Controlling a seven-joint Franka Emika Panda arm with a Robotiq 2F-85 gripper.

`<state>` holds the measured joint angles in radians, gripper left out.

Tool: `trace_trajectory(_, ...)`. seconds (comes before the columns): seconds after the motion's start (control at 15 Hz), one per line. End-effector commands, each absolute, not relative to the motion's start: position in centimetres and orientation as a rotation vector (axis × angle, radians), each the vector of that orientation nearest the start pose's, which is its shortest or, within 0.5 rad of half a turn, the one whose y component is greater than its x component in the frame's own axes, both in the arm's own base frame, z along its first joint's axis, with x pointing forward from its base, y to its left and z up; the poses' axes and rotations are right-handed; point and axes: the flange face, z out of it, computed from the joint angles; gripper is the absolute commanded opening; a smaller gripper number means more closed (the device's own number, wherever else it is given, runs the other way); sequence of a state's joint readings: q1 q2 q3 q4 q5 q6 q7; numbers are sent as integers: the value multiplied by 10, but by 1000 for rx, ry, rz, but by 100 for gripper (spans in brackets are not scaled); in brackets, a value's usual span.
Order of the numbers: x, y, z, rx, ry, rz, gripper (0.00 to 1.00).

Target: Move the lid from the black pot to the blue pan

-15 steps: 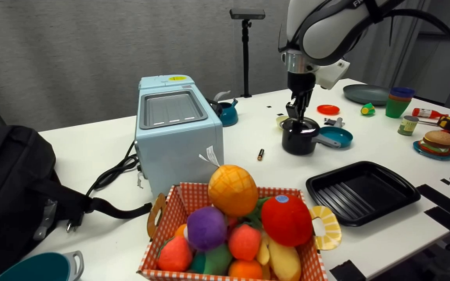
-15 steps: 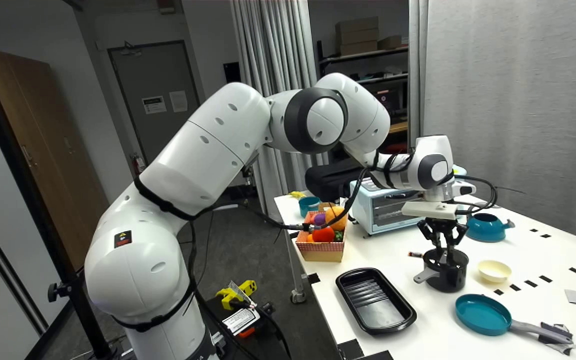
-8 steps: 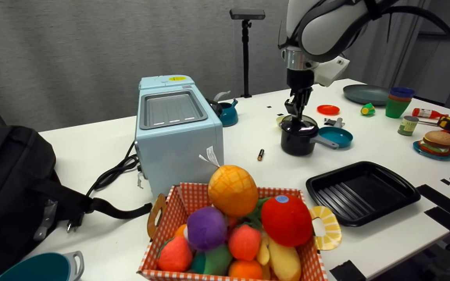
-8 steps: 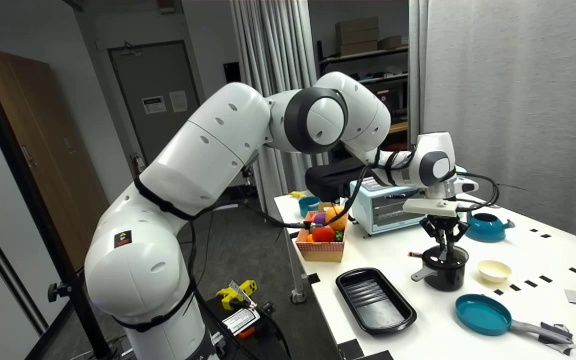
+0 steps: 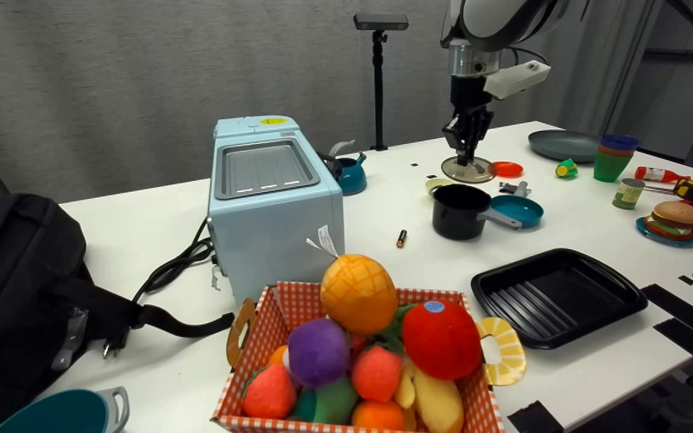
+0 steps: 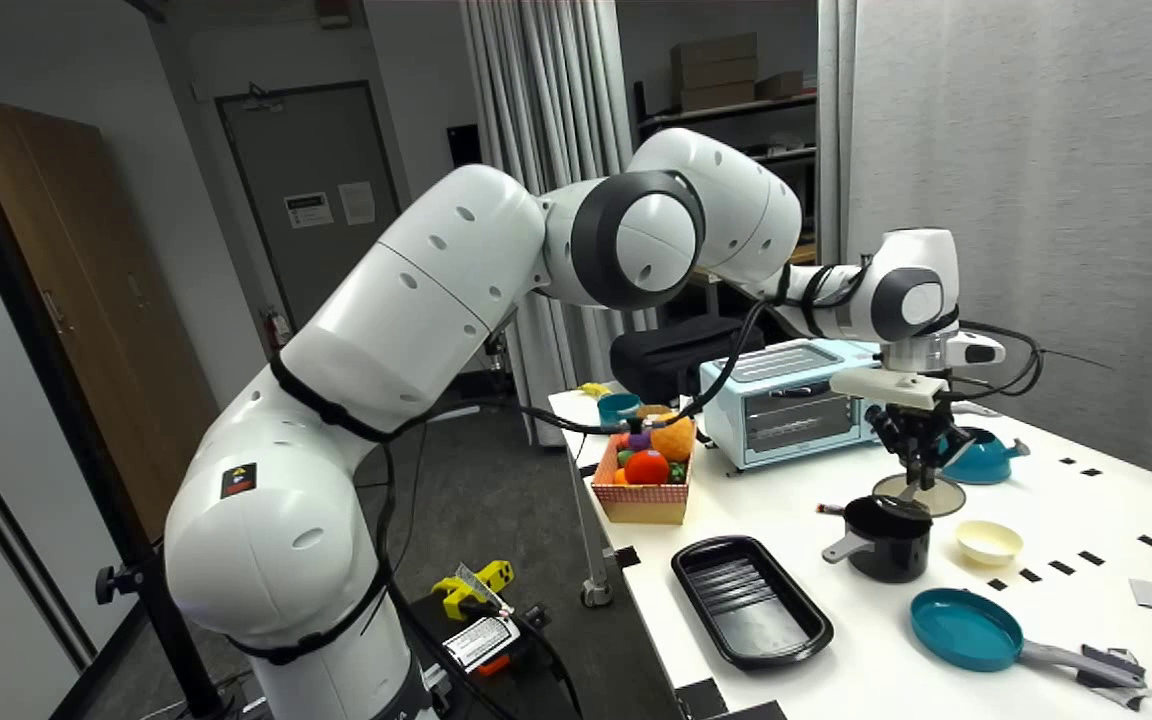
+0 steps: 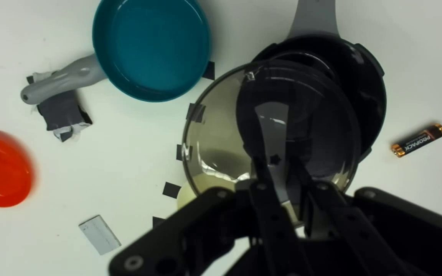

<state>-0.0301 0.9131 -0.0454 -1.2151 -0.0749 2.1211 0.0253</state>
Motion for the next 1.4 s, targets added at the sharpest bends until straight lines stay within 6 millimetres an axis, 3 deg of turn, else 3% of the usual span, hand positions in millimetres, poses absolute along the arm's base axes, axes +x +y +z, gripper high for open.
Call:
trace_trajectory(0.0,766,-73,217,-3219,278,9,4)
trace_trajectory(0.6,755,-103,165,-3230,619,101,4)
trace_trajectory(0.93,755,-115,172,-3193,741,104,4)
trace_trajectory(1.33,761,-111,195,-3121,752,52,4)
